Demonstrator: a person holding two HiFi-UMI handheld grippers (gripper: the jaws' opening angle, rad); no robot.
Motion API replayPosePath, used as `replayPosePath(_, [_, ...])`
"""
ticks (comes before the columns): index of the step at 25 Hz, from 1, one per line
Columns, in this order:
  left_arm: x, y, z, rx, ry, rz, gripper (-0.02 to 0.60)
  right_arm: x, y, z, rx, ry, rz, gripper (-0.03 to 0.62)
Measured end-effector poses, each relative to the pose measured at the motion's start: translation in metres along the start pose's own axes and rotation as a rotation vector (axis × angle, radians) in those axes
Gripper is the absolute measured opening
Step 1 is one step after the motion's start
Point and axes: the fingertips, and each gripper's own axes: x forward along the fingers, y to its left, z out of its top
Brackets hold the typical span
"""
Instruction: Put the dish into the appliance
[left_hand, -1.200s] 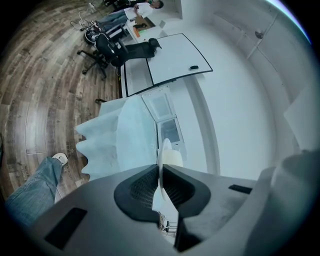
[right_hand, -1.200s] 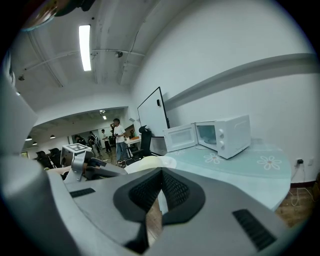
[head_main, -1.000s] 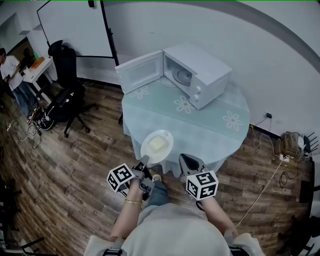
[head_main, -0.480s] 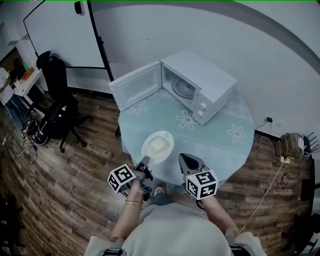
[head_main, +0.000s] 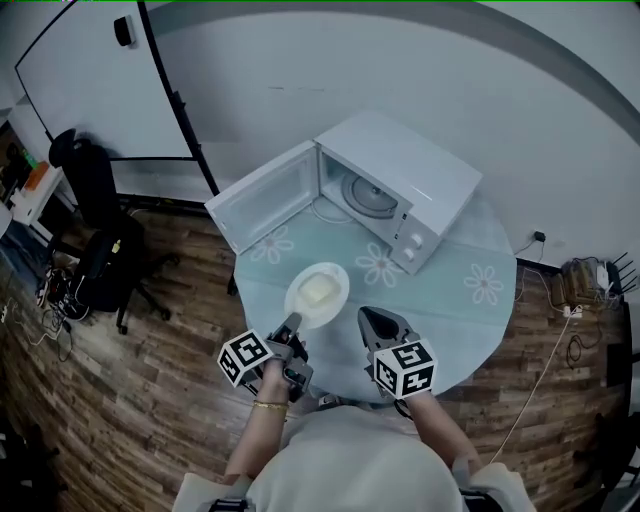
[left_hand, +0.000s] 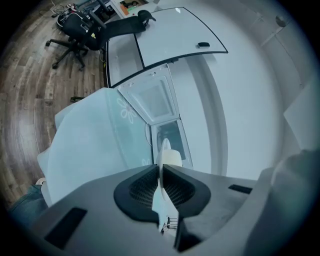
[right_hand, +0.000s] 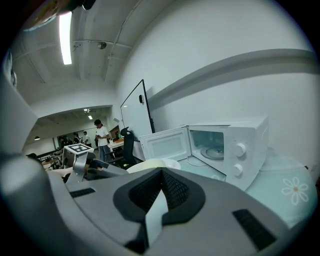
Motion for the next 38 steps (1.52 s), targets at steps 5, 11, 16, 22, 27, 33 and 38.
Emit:
replayPosePath(5, [0.03, 0.003, 0.025, 0.005, 0.034, 0.004, 0.032, 0.029, -0.013, 0.006, 0.013, 0.012, -0.031, 0.006])
replayPosePath(11, [0.057, 0.007, 0.042, -0.001, 0.075, 0.003, 0.032, 0.044, -0.02, 0.006, 0.03, 0.028, -0.068, 0.006])
replayPosePath(16, [0.084, 0.008, 0.05, 0.002, 0.096, 0.001, 0.032, 0.046, -0.029, 0.002, 0.03, 0.045, -0.092, 0.006])
replayPosePath(22, [0.126, 0.0, 0.063, -0.001, 0.107, -0.019, 0.032, 0.053, -0.046, 0.006, 0.018, 0.059, -0.102, 0.006])
replayPosePath(27, [0.164, -0.007, 0.07, -0.02, 0.112, -0.036, 0.032, 0.067, -0.061, 0.008, 0.017, 0.072, -0.086, 0.006])
replayPosePath(33, [0.21, -0.008, 0.073, -0.019, 0.122, -0.027, 0.032, 0.082, -0.082, 0.01, 0.024, 0.079, -0.069, 0.006])
replayPosePath(38, [0.246, -0.003, 0.075, -0.04, 0.126, -0.019, 0.032, 0.093, -0.098, 0.01, 0.031, 0.093, -0.056, 0.006])
